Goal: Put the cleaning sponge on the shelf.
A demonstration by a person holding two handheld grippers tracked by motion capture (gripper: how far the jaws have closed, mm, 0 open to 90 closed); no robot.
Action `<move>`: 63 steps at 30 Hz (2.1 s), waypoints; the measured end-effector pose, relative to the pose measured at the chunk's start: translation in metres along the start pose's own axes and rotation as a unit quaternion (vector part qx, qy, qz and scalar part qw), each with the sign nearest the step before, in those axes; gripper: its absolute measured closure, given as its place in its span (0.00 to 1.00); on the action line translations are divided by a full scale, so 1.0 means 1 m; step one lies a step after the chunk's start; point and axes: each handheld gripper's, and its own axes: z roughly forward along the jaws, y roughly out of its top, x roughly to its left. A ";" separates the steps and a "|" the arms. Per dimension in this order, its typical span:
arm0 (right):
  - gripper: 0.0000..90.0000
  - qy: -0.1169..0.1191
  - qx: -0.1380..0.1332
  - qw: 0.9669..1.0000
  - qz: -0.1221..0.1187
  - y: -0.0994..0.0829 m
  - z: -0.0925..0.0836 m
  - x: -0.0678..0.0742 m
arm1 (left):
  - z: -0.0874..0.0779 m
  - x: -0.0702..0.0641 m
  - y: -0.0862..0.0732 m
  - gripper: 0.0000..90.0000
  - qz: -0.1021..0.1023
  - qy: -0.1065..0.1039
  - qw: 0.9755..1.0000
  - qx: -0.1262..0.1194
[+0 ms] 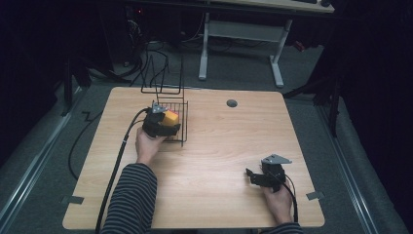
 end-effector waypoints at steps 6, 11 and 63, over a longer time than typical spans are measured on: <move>0.29 0.000 0.000 1.000 0.000 0.000 0.000 0.000 | -0.002 0.002 -0.002 0.16 -0.008 0.004 1.000 -0.006; 0.29 0.000 0.000 1.000 0.000 0.000 0.000 0.000 | -0.003 0.005 -0.004 0.11 -0.012 0.004 1.000 -0.008; 0.29 0.000 0.000 1.000 0.000 0.000 0.000 0.000 | -0.038 -0.014 -0.011 0.01 0.014 -0.018 1.000 -0.011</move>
